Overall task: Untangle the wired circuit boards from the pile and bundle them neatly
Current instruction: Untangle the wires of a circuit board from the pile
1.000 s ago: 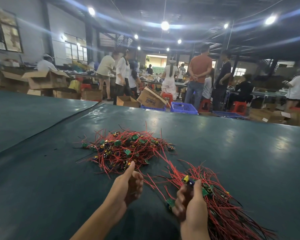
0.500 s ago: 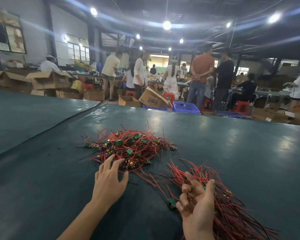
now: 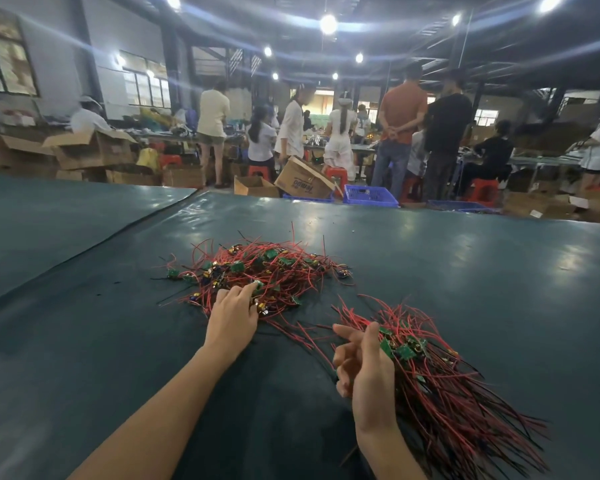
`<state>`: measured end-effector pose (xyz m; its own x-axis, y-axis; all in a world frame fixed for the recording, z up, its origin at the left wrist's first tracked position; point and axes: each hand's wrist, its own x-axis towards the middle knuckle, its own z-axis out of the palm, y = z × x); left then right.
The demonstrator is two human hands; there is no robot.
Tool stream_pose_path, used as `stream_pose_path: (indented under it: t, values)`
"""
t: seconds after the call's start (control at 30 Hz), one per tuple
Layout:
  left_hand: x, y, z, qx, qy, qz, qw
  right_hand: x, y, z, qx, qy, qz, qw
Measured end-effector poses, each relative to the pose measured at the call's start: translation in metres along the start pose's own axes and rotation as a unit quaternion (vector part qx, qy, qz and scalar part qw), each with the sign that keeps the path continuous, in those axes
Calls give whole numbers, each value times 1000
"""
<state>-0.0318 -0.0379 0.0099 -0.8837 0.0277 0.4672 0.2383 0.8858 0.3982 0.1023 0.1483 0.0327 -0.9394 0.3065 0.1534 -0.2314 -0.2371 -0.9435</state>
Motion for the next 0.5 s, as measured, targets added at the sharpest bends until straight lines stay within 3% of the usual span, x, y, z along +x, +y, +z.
stream_pose_path:
  t: [0.27, 0.37, 0.5]
  values:
    - [26, 15, -11, 37, -77, -13, 996, -5, 7, 4, -56, -32, -28, 998]
    - [30, 19, -17, -12, -23, 0, 1000, -5, 10, 3, -82, -36, -35, 995]
    - [11, 27, -21, -209, 74, -63, 973, -4, 11, 3, -97, -45, -42, 993]
